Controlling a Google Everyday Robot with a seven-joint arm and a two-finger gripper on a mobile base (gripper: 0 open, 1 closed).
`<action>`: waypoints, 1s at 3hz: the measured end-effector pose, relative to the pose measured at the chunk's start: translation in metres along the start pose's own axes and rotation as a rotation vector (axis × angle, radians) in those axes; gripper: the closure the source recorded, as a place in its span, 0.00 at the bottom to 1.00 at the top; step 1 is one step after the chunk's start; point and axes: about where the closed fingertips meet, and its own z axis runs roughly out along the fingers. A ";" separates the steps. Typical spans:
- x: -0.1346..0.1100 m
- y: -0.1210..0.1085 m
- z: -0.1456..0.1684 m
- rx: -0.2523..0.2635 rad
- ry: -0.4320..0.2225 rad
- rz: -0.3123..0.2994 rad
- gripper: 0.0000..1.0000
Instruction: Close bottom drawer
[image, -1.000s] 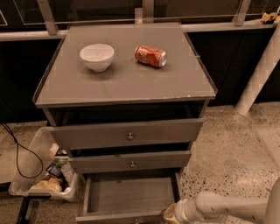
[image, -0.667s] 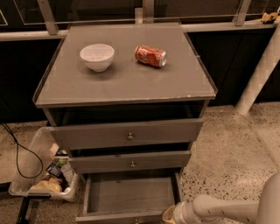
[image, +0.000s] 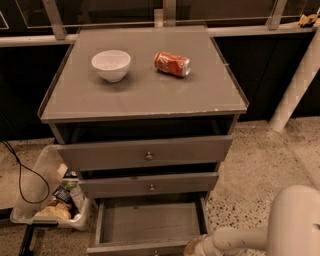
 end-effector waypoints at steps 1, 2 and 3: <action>0.001 -0.001 0.013 0.006 0.013 0.006 0.82; 0.000 -0.001 0.013 0.006 0.013 0.006 0.59; 0.000 -0.001 0.013 0.006 0.013 0.006 0.36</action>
Offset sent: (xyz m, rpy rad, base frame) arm 0.0019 0.0044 -0.0098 -0.0109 0.0025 -0.0068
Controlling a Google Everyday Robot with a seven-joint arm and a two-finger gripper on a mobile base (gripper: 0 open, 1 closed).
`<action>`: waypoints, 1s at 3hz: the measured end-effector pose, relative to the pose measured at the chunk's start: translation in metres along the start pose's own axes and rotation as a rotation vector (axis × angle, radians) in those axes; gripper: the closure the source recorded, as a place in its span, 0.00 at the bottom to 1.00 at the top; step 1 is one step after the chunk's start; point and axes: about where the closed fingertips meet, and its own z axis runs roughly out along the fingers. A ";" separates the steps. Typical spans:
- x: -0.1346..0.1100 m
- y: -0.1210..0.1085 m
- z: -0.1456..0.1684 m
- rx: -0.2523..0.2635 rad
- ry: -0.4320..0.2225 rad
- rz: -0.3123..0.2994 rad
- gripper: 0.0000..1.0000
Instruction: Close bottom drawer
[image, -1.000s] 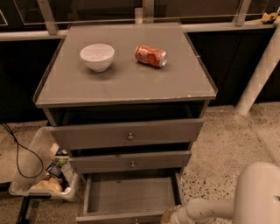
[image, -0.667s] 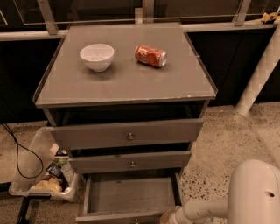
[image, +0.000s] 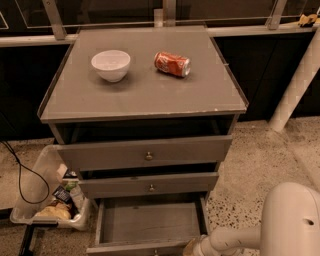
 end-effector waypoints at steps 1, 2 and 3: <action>0.000 0.000 0.000 0.000 0.000 0.000 0.12; -0.008 -0.007 0.005 0.004 -0.024 -0.030 0.00; -0.032 -0.012 0.027 -0.032 -0.071 -0.098 0.18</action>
Offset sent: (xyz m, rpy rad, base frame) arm 0.0523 0.0259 -0.0006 0.0727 -0.1191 0.1059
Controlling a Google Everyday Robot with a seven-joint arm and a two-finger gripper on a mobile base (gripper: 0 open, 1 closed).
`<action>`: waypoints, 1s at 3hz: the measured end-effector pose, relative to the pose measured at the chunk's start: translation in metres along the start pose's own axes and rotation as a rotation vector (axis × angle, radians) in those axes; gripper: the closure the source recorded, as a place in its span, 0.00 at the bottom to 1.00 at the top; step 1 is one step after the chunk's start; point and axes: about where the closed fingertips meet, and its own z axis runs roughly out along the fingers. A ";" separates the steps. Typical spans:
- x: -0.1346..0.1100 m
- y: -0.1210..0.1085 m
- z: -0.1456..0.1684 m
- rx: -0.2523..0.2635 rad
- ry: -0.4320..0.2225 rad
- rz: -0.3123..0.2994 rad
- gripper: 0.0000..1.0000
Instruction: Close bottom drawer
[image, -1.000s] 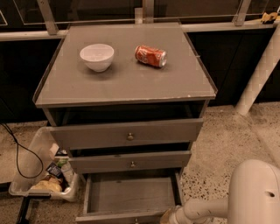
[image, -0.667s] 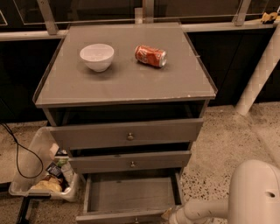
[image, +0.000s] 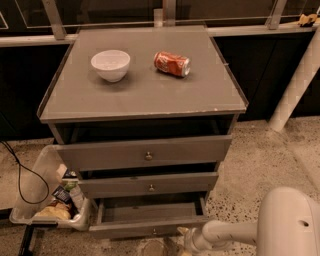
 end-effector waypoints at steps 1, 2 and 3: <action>-0.026 -0.051 0.011 0.038 -0.051 -0.057 0.42; -0.039 -0.111 -0.003 0.136 -0.069 -0.070 0.65; -0.039 -0.119 -0.004 0.148 -0.068 -0.070 0.63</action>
Offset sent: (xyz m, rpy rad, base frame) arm 0.1945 -0.0184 0.0534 0.0125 -0.2932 -0.0793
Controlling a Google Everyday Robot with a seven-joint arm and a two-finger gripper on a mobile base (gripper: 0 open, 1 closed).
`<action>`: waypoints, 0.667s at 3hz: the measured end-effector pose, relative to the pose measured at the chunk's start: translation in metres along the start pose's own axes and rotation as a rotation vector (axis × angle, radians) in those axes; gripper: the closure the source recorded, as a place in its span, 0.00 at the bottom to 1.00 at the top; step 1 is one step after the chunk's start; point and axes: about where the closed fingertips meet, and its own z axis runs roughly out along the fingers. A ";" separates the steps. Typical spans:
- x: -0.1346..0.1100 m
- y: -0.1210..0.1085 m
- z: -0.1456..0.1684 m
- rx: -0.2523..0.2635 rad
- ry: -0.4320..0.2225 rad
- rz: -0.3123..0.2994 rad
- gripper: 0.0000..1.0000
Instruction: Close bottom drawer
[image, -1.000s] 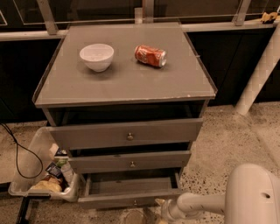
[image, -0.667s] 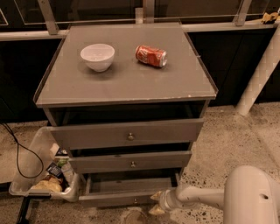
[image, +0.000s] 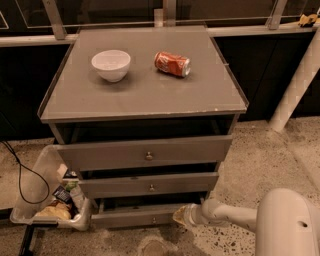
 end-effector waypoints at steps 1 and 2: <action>0.000 0.000 0.000 0.000 0.000 0.000 0.39; 0.000 0.000 0.000 0.000 0.000 0.000 0.17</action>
Offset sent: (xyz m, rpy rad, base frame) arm 0.0000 0.0000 0.0000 0.0000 0.0000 0.0000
